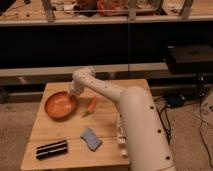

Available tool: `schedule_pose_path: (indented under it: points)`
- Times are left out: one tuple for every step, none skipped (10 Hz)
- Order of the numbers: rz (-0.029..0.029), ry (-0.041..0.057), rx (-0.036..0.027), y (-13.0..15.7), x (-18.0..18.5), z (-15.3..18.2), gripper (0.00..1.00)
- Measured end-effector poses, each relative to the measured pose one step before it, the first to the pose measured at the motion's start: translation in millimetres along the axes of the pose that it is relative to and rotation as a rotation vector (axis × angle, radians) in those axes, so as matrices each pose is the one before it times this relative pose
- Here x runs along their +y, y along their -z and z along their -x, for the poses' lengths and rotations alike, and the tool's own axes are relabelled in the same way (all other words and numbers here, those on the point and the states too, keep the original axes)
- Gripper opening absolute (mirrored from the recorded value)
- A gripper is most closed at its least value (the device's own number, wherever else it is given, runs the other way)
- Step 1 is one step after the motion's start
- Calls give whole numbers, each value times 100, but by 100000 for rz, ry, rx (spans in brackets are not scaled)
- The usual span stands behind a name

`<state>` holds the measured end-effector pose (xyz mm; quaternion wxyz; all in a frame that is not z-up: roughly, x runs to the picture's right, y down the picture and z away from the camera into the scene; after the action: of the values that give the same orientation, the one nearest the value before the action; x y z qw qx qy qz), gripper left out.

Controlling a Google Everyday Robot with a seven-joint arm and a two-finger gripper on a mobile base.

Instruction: Pick up the ceramic bowl

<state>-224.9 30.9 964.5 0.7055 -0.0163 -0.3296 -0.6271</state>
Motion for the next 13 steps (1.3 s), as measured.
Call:
schedule_pose_path:
  points:
    - [780, -1243, -185, -41, -48, 56, 7]
    - [-312, 576, -190, -32, 106, -17, 0]
    - [68, 210, 76, 47, 115, -68, 0]
    - [-146, -191, 30, -25, 11, -23, 0]
    - [-1105, 409, 131, 12, -178, -19, 0]
    - [-1259, -2, 64, 21, 112, 10, 0]
    - [-1332, -269, 329, 131, 157, -92, 0]
    - [-1695, -301, 320, 139, 156, -33, 0]
    - [-2482, 72, 215, 110, -130, 9, 0]
    - [-5594, -3, 27, 176, -21, 18, 0]
    - [-6670, 23, -1135, 117, 195, 44, 0]
    - [-7273, 364, -1657, 460, 207, -8, 0]
    - [-3837, 636, -975, 431, -367, 154, 0]
